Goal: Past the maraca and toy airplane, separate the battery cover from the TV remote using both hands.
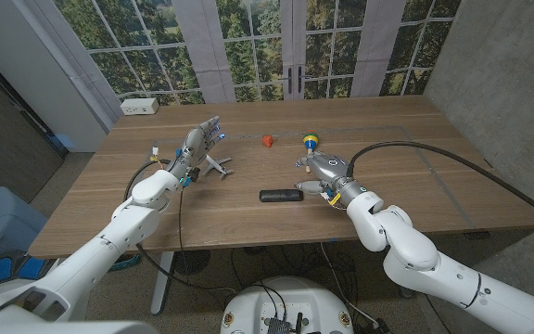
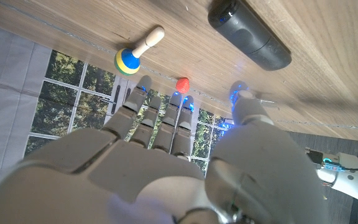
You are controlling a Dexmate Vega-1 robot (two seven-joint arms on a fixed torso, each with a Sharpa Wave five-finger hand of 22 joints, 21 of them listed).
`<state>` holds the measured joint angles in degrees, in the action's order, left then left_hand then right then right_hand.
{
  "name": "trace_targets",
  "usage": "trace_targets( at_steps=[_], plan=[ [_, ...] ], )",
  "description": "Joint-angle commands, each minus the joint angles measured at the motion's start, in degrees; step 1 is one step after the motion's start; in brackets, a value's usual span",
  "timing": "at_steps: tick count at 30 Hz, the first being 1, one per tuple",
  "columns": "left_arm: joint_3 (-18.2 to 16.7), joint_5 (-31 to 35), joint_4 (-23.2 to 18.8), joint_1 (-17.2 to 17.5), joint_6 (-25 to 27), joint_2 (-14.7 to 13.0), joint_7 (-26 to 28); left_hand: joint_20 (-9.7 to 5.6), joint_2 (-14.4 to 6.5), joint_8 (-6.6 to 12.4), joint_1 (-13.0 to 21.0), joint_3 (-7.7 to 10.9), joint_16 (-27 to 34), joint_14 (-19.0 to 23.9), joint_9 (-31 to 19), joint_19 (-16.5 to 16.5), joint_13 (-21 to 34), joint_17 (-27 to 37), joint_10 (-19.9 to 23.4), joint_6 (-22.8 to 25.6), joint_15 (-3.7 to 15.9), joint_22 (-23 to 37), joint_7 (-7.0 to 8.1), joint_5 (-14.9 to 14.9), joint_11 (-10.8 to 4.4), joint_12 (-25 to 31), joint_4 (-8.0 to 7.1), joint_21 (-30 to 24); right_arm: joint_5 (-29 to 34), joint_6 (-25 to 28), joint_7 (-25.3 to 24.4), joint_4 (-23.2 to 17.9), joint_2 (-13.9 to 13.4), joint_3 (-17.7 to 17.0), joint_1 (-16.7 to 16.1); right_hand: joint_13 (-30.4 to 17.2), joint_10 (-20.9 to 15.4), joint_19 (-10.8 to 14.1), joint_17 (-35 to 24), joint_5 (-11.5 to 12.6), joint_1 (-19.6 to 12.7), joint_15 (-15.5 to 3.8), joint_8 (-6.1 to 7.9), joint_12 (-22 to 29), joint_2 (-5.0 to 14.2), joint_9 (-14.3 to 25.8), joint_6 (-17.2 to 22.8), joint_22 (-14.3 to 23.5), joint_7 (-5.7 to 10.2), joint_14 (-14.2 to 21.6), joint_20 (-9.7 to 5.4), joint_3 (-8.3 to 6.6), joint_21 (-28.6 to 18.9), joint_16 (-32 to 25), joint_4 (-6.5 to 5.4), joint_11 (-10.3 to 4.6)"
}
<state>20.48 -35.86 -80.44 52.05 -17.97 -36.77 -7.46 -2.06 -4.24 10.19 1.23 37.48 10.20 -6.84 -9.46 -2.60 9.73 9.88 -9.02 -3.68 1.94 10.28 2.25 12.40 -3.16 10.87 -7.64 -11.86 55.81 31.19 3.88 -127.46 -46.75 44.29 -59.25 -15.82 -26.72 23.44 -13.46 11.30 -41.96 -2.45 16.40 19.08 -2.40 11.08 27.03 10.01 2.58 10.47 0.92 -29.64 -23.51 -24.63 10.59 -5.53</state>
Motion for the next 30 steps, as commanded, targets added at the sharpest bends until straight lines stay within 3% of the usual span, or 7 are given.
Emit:
trace_targets(
  at_steps=[1, 30],
  plan=[
    [0.05, 0.07, -0.4, 0.03, 0.06, -0.21, -0.17, -1.81, -4.26, 0.03, 0.24, 0.16, 0.17, 0.3, -0.27, -0.5, 0.31, 0.15, 0.12, 0.29, 2.53, 0.1, -0.07, 0.24, -0.15, 0.06, 0.24, -0.29, 4.61, -2.5, 2.4, 1.58, 2.4, 0.51, -0.16, -0.23, -0.62, 0.56, -0.34, 0.33, -0.95, -4.27, 0.27, 0.26, -0.58, 0.17, 0.72, 0.21, 0.22, 0.65, -0.04, 0.39, 0.06, -0.45, -0.09, -0.1],
    [-0.5, -0.31, -1.64, 1.44, 0.43, -1.01, 0.31, -2.03, -4.44, 0.03, 0.19, 0.25, 0.14, 0.26, -0.27, -0.54, 0.31, 0.17, 0.15, 0.28, 2.42, 0.12, -0.25, 0.31, -0.07, 0.03, 0.1, -0.23, 7.3, -4.7, 7.75, 6.0, 6.08, 1.6, 0.74, -1.12, -2.16, 1.37, -1.0, 0.26, -2.54, -4.56, 0.62, 0.64, 0.83, 0.11, 2.41, 0.29, 0.3, 1.17, -0.21, 1.1, 0.34, -1.26, -1.14, -0.23]
  ],
)
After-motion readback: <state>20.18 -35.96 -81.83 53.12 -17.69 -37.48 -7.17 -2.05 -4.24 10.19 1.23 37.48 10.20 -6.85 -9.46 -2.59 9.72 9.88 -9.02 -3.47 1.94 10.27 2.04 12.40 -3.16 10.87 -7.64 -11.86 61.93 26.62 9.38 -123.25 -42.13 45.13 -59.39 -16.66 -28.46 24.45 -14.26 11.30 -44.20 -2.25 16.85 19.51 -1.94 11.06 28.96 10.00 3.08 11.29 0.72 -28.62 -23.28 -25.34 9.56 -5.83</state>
